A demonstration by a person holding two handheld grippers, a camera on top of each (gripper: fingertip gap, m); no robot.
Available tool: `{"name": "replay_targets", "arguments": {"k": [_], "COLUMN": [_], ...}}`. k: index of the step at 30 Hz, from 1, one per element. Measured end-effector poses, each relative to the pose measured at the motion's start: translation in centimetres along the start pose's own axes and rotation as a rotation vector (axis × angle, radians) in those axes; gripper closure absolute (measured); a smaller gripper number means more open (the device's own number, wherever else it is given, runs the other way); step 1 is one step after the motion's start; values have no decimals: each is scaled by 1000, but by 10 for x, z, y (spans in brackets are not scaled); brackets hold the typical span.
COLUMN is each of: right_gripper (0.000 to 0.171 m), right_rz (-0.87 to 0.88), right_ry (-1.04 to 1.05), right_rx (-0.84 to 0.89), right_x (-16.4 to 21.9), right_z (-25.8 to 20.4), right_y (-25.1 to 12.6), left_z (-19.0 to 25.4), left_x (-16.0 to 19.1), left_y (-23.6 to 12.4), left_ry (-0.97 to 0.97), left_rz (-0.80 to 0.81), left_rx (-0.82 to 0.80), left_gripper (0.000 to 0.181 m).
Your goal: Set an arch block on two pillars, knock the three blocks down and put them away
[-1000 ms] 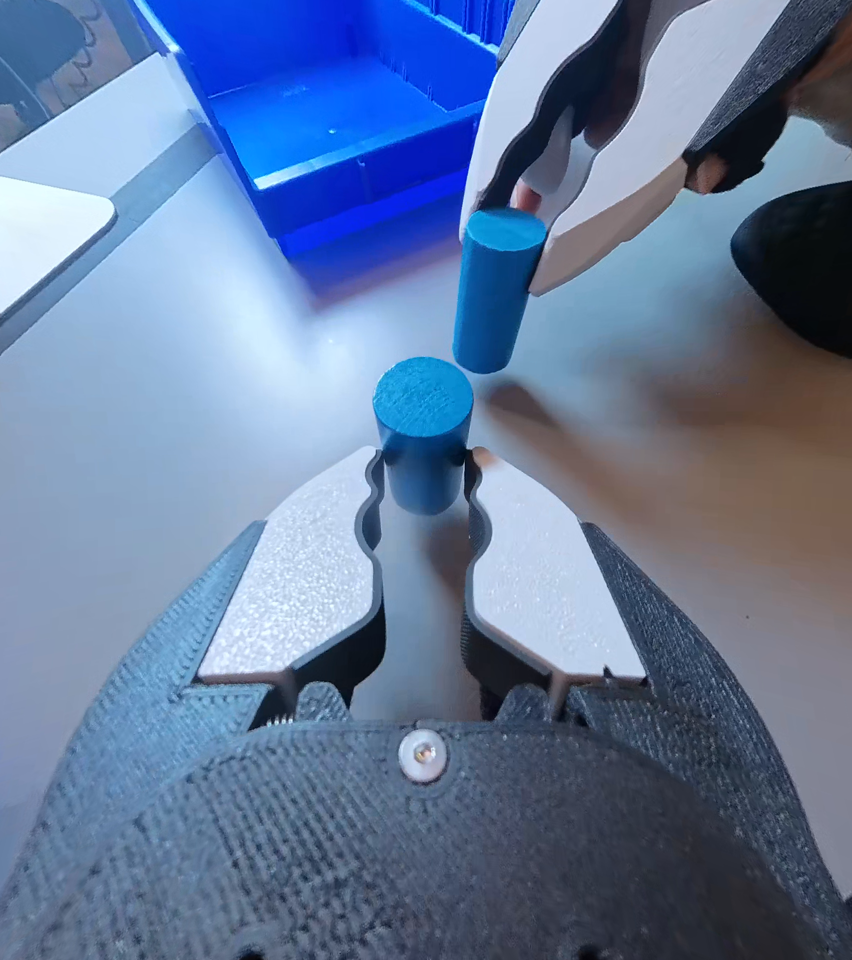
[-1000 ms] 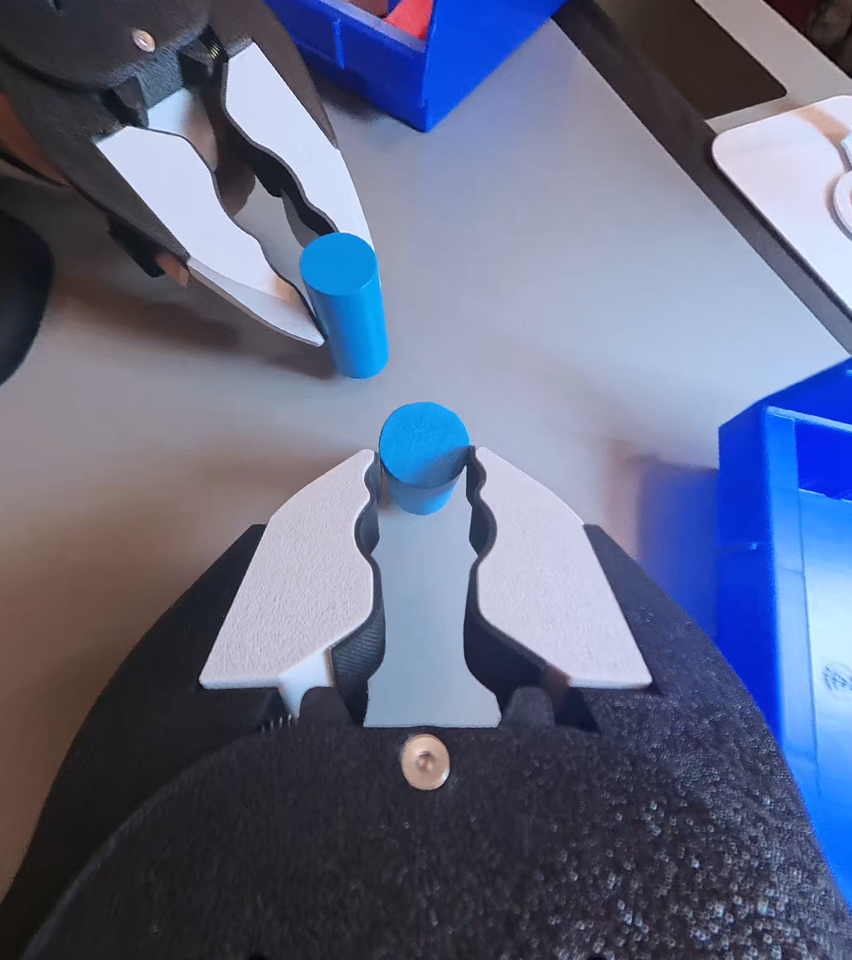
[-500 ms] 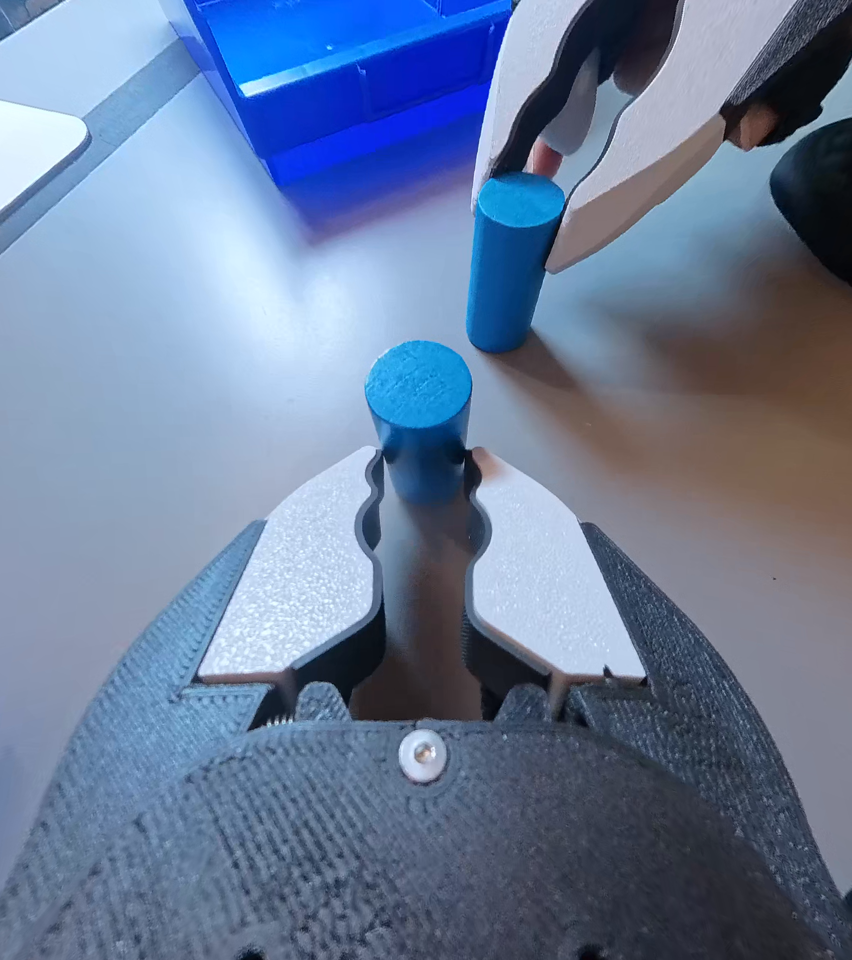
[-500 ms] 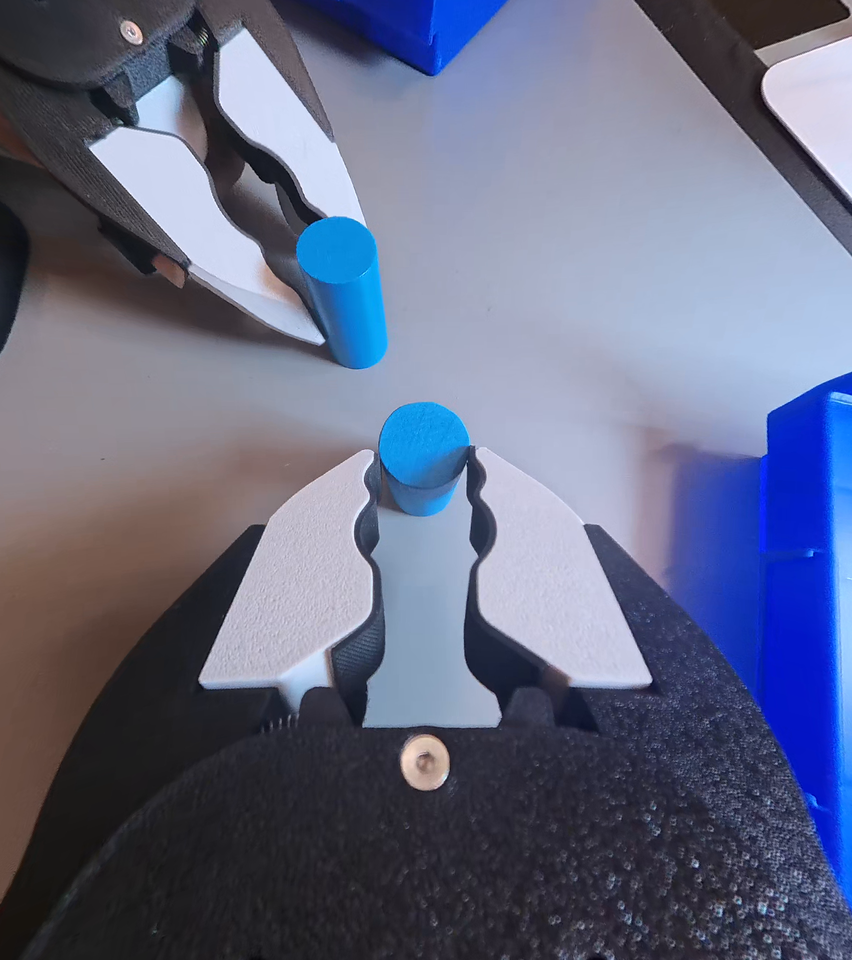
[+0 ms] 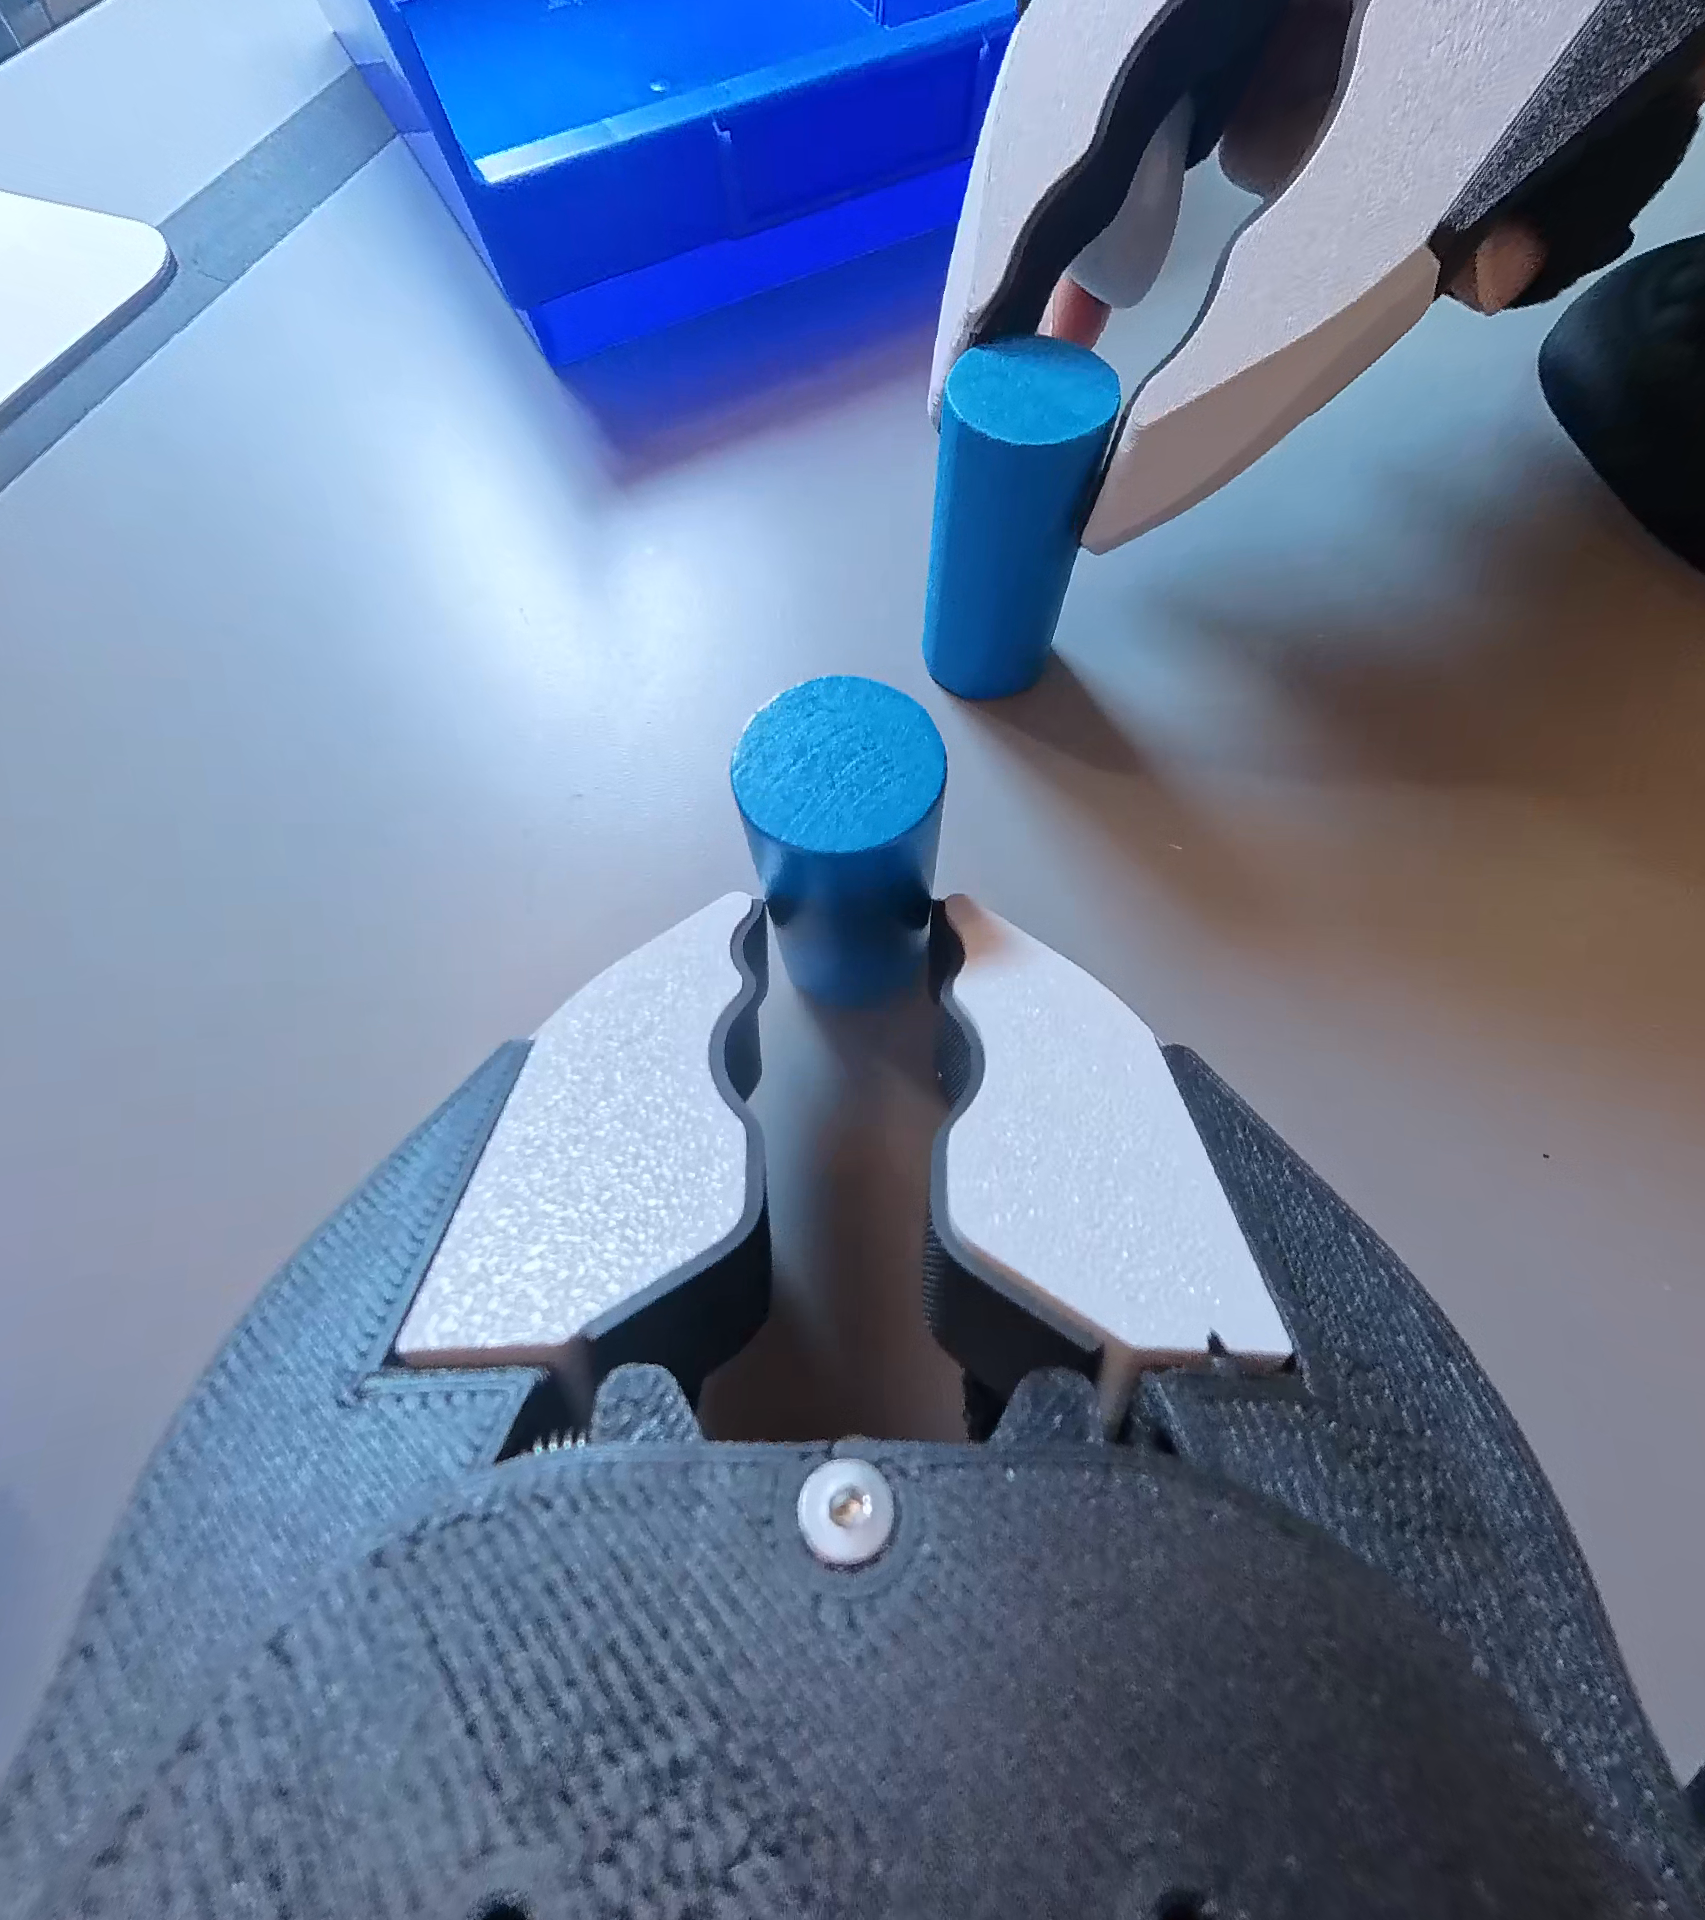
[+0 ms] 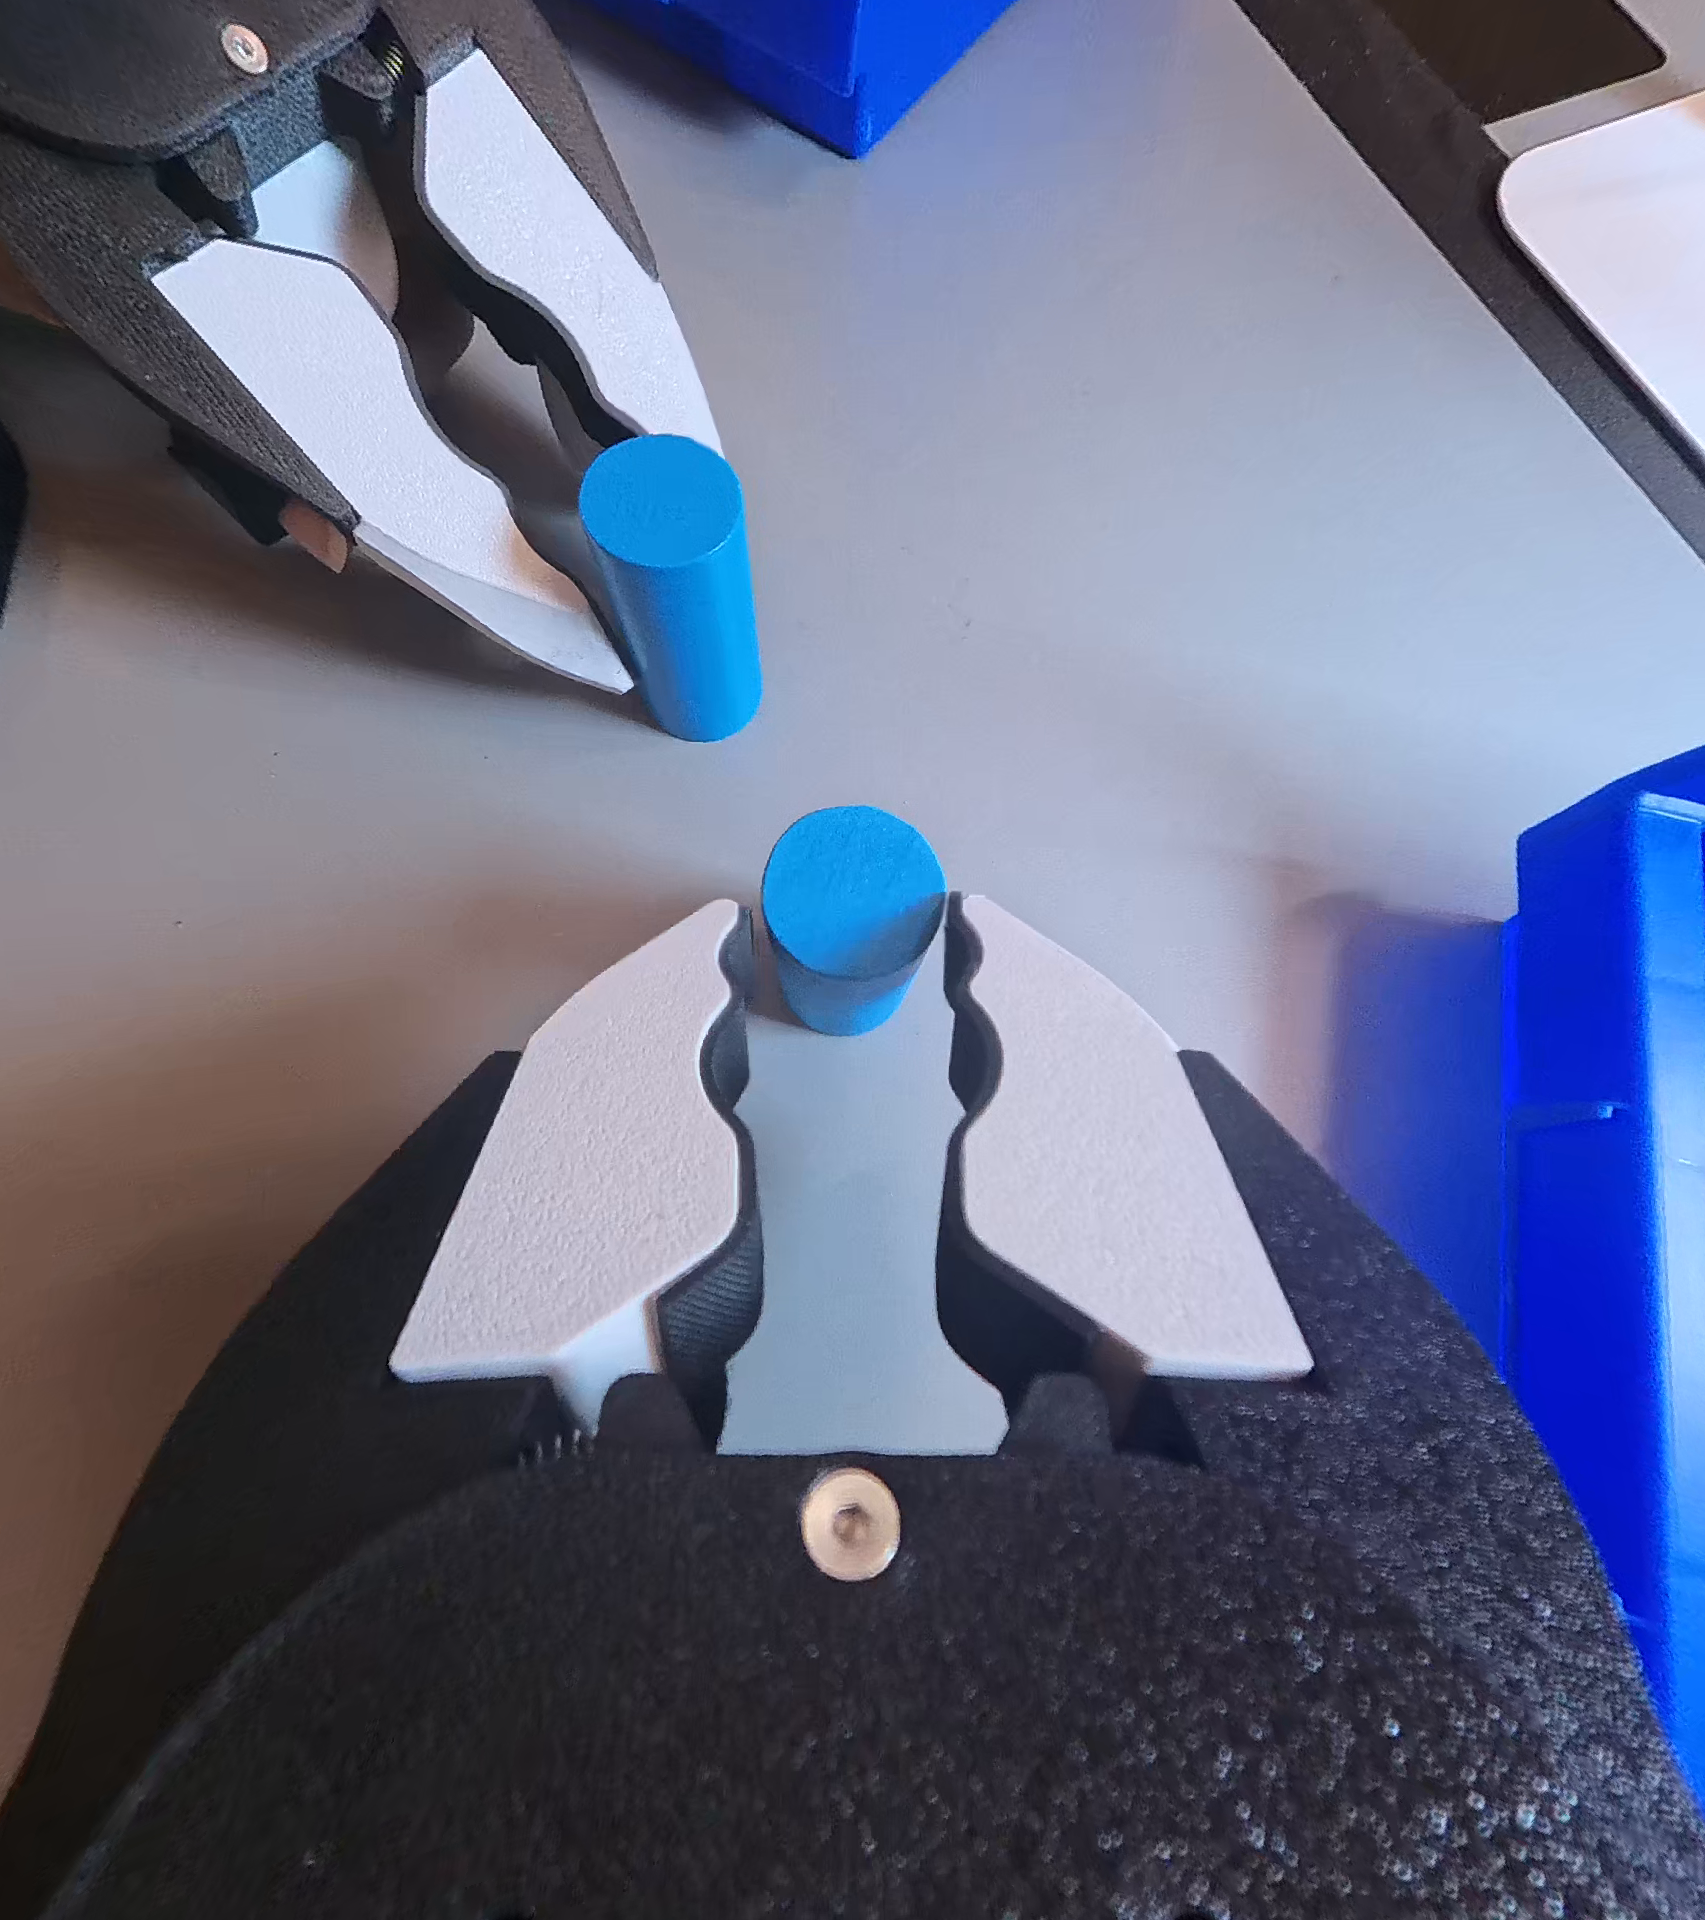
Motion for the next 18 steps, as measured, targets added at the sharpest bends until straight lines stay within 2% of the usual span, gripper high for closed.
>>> {"name": "replay_targets", "arguments": {"k": [18], "right_gripper": [139], "right_rz": [13], "right_ry": [0], "right_rx": [9], "right_x": [-1], "right_z": [0], "right_y": [0], "left_z": [0], "left_x": [-1], "left_y": [1], "left_ry": [5], "left_rz": [4], "left_rx": [-6], "left_gripper": [151]}}
Point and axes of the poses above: each gripper's, where its closed fingertips meet, y out along the fingers, x out of its underside, z = x × y across the jaws, the point moved 3 cm from there along -y, back along the fingers, and after that the axes turned 7 degrees about y, right-handed, at the moved point
